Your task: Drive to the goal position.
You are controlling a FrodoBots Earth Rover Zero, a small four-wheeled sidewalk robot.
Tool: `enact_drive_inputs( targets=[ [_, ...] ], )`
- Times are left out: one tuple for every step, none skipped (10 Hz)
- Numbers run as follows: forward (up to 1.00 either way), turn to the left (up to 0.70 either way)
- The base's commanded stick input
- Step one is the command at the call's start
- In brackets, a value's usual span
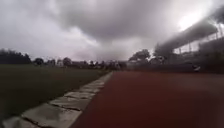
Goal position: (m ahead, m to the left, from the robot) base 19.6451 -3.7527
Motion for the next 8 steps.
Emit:
enact_drive_inputs(
  targets=[
    [0.5,-0.5],
    [0.5,-0.5],
    [0.5,-0.37],
    [0.5,-0.03],
    [0.5,0.0],
    [0.5,0.0],
    [0.5,0.0],
    [0.5,0.0]
  ],
)
